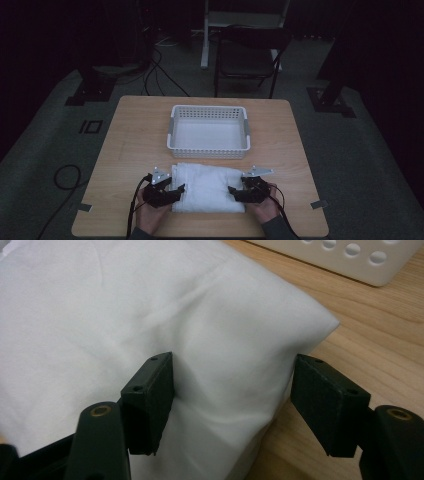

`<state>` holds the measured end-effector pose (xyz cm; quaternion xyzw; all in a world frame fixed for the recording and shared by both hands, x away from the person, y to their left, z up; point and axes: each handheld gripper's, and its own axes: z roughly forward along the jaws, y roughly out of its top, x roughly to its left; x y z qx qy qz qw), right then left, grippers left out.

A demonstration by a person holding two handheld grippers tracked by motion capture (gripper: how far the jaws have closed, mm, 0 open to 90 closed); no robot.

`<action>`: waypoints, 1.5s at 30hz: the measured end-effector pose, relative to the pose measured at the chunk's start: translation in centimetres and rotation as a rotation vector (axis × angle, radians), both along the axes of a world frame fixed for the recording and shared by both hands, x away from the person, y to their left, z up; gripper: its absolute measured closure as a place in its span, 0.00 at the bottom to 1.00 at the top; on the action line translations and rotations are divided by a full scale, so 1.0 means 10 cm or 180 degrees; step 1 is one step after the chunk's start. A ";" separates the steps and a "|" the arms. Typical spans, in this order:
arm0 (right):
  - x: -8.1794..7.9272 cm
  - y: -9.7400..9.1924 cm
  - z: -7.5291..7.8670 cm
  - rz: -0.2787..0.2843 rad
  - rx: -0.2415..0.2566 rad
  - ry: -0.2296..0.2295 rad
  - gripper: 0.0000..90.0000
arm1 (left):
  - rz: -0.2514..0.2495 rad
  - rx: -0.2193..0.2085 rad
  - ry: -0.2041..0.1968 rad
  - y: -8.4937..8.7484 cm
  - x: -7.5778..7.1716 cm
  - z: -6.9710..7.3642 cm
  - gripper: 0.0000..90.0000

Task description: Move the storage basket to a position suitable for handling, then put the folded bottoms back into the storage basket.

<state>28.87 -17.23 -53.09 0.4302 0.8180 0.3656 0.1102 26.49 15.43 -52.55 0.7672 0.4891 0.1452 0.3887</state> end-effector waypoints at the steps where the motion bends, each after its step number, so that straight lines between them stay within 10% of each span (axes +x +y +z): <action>1: 0.01 0.00 0.00 0.0005 0.0006 -0.0014 0.39 | 0.0010 -0.0006 0.0008 0.00 0.02 0.00 0.41; 29: 0.23 -0.01 -0.01 -0.0117 0.0022 -0.0105 0.40 | 0.0085 -0.0002 -0.0055 -0.04 0.27 0.01 0.41; 45: 0.25 0.02 0.00 -0.0140 -0.0034 -0.0141 0.40 | 0.0161 -0.0429 -0.0135 -0.03 0.44 0.29 0.17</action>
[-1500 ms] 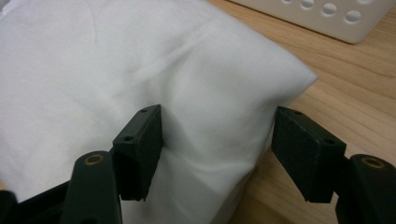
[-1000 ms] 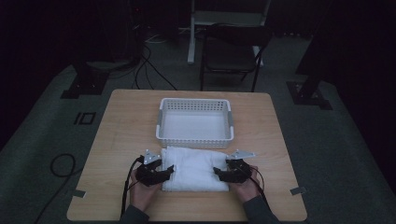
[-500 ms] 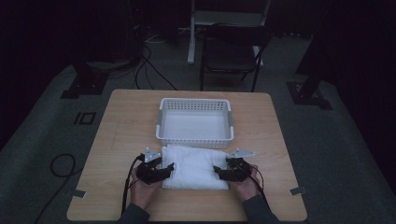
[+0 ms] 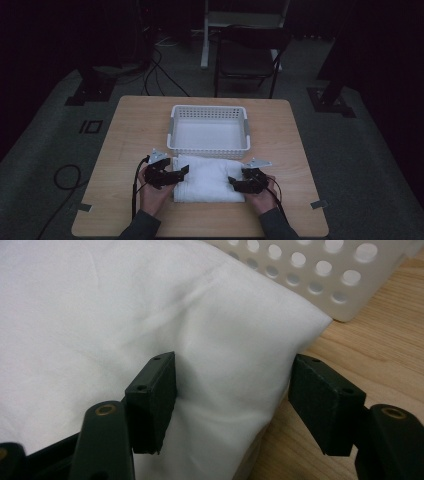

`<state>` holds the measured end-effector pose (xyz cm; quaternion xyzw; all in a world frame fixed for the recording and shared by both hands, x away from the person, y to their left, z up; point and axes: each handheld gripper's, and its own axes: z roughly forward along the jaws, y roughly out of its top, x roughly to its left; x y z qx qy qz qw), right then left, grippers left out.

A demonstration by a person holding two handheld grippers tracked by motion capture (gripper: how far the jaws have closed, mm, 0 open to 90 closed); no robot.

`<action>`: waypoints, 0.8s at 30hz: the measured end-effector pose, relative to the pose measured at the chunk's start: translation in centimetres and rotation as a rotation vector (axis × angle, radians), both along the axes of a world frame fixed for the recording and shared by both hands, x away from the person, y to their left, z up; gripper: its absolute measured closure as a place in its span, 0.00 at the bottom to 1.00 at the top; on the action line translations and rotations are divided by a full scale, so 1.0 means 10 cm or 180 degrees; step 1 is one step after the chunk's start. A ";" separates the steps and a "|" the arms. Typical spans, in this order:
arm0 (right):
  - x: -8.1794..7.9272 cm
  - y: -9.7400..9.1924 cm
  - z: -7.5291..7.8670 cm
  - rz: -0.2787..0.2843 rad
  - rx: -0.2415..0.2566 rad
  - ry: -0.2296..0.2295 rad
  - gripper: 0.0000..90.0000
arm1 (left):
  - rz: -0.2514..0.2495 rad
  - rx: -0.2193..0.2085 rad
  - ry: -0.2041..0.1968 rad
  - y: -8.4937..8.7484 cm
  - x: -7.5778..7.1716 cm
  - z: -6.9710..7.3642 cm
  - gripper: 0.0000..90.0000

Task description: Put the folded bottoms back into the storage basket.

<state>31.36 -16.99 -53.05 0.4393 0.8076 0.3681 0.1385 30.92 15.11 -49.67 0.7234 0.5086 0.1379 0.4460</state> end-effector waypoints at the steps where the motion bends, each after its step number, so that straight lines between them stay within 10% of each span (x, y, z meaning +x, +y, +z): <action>1: 0.00 0.00 0.00 0.0000 -0.0005 -0.0005 0.40 | 0.0009 0.0014 0.0036 -0.01 0.03 -0.02 0.16; 10: -0.01 0.00 -0.01 -0.0006 -0.0008 -0.0011 0.39 | -0.0005 0.0157 0.0417 -0.06 0.18 -0.31 0.02; 24: -0.01 0.00 -0.01 -0.0027 0.0008 -0.0012 0.37 | -0.0061 -0.0114 0.0587 0.00 0.27 -0.54 0.02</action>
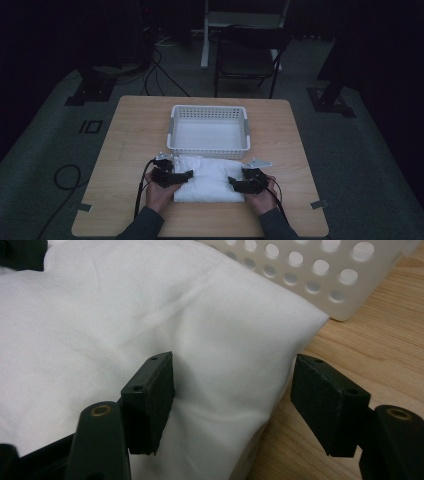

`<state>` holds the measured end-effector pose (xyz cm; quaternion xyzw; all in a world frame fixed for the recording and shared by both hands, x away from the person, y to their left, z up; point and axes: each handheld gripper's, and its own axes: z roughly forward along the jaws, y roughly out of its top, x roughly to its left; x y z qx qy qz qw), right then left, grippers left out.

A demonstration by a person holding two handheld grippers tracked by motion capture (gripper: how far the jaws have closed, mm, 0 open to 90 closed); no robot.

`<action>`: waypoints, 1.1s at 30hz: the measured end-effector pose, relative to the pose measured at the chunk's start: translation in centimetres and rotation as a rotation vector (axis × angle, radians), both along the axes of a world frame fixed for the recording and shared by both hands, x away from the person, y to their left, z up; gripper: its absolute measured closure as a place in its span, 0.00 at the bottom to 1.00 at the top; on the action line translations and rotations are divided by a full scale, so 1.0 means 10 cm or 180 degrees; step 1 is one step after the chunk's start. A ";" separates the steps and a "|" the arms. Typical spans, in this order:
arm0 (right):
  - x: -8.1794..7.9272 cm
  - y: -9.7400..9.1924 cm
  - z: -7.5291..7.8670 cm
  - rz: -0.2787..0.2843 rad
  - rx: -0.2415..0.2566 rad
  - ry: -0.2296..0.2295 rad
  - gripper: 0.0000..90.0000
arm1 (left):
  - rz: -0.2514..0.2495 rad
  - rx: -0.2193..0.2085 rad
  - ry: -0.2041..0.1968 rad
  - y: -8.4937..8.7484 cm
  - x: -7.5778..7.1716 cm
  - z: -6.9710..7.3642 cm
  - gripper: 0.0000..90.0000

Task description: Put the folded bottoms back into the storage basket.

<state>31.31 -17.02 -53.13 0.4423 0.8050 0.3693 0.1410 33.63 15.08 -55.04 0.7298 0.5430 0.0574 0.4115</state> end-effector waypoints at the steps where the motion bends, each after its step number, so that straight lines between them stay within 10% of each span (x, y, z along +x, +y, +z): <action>1: 0.00 0.00 0.00 0.0009 0.0006 -0.0010 0.37 | -0.0002 0.0004 -0.0008 0.00 0.00 0.00 0.02; 10: 0.00 -0.05 0.14 -0.0105 0.0203 -0.0147 0.28 | -0.0049 0.0071 -0.0071 -0.01 0.00 -0.01 0.02; 16: 0.17 -0.03 0.01 -0.0189 0.0243 0.0153 0.13 | -0.0076 0.0045 -0.0093 -0.01 -0.01 -0.02 0.02; 28: 0.29 -0.06 -0.16 -0.0151 0.0556 0.0543 0.16 | -0.0174 -0.0079 -0.0075 0.00 -0.01 -0.02 0.11; 33: 0.28 -0.09 -0.18 -0.0014 0.0785 0.0642 0.33 | -0.0194 -0.0103 -0.0060 0.00 -0.01 -0.02 0.11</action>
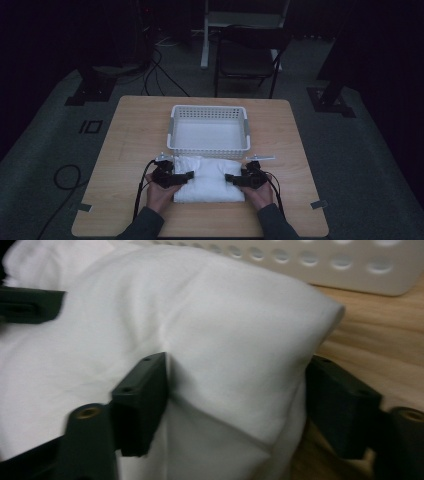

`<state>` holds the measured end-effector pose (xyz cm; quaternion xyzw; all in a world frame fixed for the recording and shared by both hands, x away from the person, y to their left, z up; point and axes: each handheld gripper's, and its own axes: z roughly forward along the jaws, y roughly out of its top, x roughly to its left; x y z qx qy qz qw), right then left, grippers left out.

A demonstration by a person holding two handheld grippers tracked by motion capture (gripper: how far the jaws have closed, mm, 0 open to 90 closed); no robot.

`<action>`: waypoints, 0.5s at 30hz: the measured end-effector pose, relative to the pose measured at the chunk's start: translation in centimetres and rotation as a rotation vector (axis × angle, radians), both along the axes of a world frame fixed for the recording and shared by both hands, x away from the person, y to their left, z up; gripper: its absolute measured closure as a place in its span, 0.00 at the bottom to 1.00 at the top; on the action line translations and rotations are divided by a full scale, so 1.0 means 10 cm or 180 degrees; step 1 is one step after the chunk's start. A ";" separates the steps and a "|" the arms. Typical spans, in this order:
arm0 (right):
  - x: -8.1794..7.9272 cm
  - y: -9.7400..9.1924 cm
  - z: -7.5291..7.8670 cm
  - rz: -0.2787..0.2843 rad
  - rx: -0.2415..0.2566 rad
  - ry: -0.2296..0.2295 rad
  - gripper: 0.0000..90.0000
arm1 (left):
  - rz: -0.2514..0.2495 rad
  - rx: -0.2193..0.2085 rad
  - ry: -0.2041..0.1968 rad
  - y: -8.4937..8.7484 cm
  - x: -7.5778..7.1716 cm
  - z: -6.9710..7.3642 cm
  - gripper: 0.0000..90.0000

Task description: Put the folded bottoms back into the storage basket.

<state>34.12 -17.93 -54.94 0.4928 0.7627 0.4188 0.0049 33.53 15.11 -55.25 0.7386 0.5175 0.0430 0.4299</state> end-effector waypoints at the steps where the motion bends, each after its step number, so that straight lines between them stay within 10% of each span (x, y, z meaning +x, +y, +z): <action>1: 0.00 -0.01 -0.01 0.0011 0.0057 0.0023 0.36 | -0.0017 -0.0008 0.0007 0.00 0.00 0.00 0.11; 9: 0.02 -0.03 -0.04 0.0064 0.0290 0.0175 0.49 | -0.0239 0.0070 0.0078 -0.05 0.02 0.03 0.11; 15: 0.04 -0.03 -0.06 0.0122 0.0416 0.0202 0.64 | -0.0313 -0.0141 0.0299 -0.04 0.04 0.04 0.33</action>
